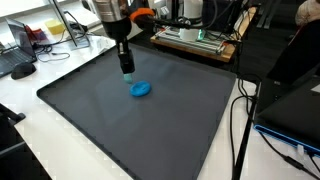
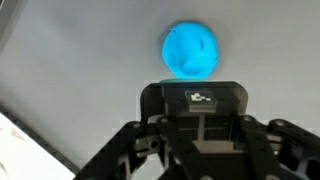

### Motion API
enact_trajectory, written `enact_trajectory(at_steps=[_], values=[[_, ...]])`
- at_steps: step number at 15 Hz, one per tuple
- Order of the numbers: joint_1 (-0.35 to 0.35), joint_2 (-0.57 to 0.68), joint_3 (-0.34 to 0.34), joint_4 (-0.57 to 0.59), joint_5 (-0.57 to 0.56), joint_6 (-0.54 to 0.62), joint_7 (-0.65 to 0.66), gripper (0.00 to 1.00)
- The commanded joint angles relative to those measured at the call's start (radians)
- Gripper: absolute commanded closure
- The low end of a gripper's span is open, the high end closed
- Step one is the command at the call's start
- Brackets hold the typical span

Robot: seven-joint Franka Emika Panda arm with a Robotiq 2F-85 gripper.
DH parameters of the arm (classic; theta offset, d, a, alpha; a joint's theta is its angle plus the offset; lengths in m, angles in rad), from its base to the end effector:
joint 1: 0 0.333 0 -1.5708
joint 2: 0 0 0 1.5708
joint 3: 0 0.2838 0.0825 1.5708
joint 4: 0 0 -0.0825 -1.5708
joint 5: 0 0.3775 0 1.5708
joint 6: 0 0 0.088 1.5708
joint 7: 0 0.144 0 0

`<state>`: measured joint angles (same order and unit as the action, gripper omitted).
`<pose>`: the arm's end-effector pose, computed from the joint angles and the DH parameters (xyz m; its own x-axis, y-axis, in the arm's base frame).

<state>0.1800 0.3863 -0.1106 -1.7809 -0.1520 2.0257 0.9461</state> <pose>0.6090 0.0308 0.2689 0.7033 -0.7092 0.0498 -0.7009 -0.6799 0.2156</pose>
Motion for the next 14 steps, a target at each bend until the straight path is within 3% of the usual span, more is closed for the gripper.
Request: enact_trajectory(at_steps=[1, 8, 9, 14], values=[[0.030, 0.003, 0.022, 0.019, -0.104, -0.055, 0.039, 0.78], [0.086, 0.022, 0.067, -0.002, -0.241, -0.022, 0.070, 0.78], [0.063, 0.019, 0.070, 0.006, -0.202, -0.045, 0.045, 0.53], [0.078, 0.031, 0.077, 0.006, -0.218, -0.036, 0.053, 0.53]])
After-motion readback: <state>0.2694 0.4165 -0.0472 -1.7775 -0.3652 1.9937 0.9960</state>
